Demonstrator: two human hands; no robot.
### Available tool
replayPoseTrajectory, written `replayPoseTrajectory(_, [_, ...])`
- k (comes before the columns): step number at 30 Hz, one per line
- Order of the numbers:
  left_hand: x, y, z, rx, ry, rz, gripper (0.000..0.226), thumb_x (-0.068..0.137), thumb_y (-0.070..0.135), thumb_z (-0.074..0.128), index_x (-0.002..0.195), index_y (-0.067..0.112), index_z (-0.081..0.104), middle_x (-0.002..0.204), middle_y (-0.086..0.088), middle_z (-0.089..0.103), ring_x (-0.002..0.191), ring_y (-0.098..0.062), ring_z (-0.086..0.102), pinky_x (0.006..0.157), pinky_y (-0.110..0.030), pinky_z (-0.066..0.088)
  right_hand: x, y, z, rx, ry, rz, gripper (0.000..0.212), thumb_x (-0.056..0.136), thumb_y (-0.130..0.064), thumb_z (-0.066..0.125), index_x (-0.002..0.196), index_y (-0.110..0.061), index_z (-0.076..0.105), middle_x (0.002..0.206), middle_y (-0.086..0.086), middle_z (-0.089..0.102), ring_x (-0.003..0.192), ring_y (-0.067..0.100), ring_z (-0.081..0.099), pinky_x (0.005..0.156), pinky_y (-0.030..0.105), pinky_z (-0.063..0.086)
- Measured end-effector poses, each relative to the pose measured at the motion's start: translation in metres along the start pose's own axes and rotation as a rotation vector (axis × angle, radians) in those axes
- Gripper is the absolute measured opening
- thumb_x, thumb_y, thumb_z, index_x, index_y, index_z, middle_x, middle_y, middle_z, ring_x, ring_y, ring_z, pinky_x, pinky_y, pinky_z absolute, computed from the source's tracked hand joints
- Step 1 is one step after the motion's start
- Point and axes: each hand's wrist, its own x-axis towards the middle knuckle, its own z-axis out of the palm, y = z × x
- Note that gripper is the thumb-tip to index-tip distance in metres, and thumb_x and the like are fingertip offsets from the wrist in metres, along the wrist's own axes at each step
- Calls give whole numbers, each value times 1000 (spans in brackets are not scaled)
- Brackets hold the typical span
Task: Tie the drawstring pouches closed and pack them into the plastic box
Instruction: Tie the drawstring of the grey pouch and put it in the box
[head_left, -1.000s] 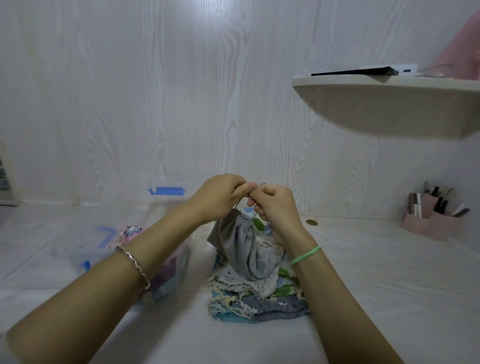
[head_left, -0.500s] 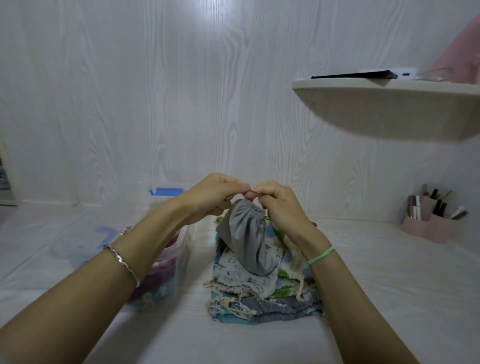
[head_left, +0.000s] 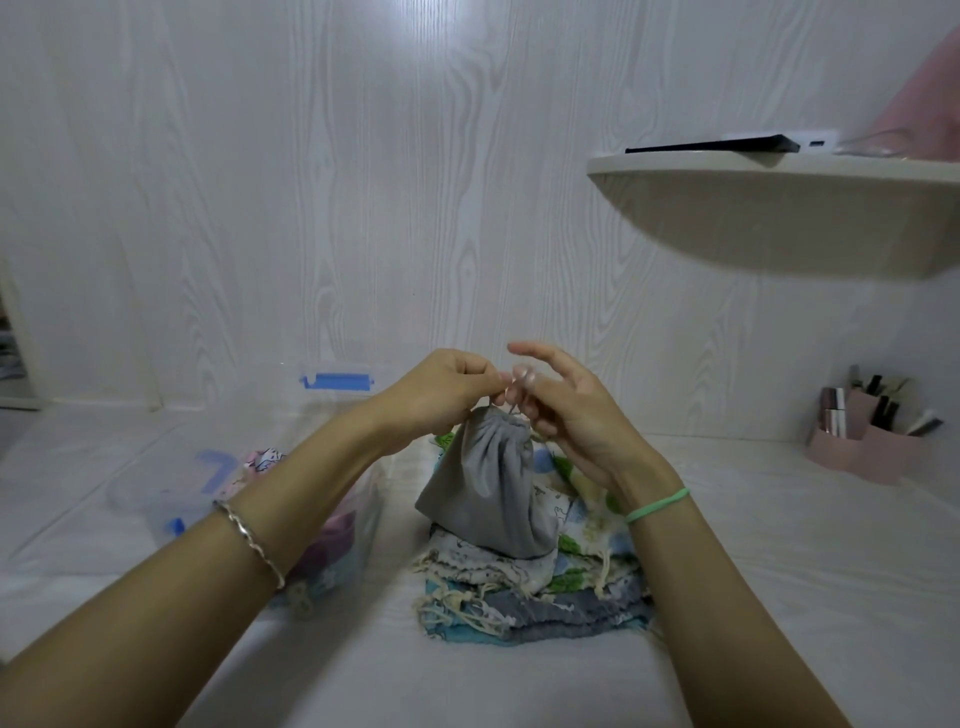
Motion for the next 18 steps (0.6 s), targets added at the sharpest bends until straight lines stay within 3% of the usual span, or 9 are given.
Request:
replayPoseTrajectory(6, [-4, 7, 0, 75, 116, 103, 25, 96, 25, 55, 85, 12, 73, 41, 19, 38, 39, -1, 25, 37, -18, 34, 9, -3, -3, 569, 278, 58, 35, 98, -35, 51, 77, -11, 67, 85, 4, 72, 82, 15, 67, 84, 29, 50])
replayPoseTrajectory(7, [-4, 7, -1, 87, 159, 119, 25, 97, 24, 53, 88, 10, 72, 49, 11, 62, 45, 7, 57, 43, -22, 44, 8, -3, -6, 686, 290, 85, 34, 97, -35, 52, 75, -12, 65, 83, 4, 72, 82, 16, 68, 87, 32, 49])
replayPoseTrajectory(8, [-3, 5, -2, 78, 210, 112, 26, 98, 24, 52, 87, 9, 71, 96, 14, 54, 78, 11, 25, 54, -30, 48, 8, -2, -8, 785, 300, 98, 33, 97, -34, 53, 74, -13, 61, 79, 3, 70, 80, 17, 69, 90, 34, 49])
replayPoseTrajectory(9, [-2, 2, -4, 17, 246, 89, 27, 99, 25, 51, 83, 11, 69, 68, 7, 68, 78, 5, 20, 57, -29, 50, 8, -1, -10, 859, 311, 101, 32, 98, -33, 53, 72, -14, 58, 75, 3, 68, 76, 17, 70, 92, 35, 49])
replayPoseTrajectory(10, [0, -1, -7, -132, 239, 55, 29, 99, 26, 49, 79, 13, 65, 73, 12, 52, 59, -1, 27, 54, -25, 51, 8, 1, -12, 910, 319, 100, 34, 98, -32, 52, 70, -14, 54, 70, 3, 64, 70, 17, 69, 93, 36, 50])
replayPoseTrajectory(11, [2, -4, -10, -357, 188, 11, 30, 101, 26, 46, 77, 15, 61, 81, 5, 60, 64, -5, 47, 60, -21, 53, 7, 3, -11, 943, 321, 104, 36, 99, -31, 50, 67, -13, 51, 65, 2, 59, 64, 16, 67, 92, 38, 51])
replayPoseTrajectory(12, [5, -7, -10, -607, 107, -35, 30, 101, 25, 44, 77, 15, 59, 92, -1, 68, 87, -15, 66, 74, -22, 54, 7, 5, -10, 962, 318, 110, 39, 101, -31, 48, 65, -14, 48, 59, 1, 52, 57, 15, 61, 89, 39, 52])
replayPoseTrajectory(14, [10, -10, -9, -967, 0, -94, 29, 102, 23, 41, 81, 16, 59, 110, -5, 71, 105, -19, 67, 97, -33, 47, 8, 8, -5, 979, 315, 130, 42, 103, -30, 43, 63, -14, 42, 54, 0, 39, 48, 13, 47, 83, 38, 52])
replayPoseTrajectory(18, [15, -8, -3, -1264, 95, -186, 22, 100, 15, 46, 91, 9, 65, 85, -7, 74, 73, -15, 70, 91, -38, 53, 9, 6, -1, 984, 332, 153, 44, 105, -29, 36, 63, -16, 35, 52, -1, 28, 46, 13, 31, 72, 34, 48])
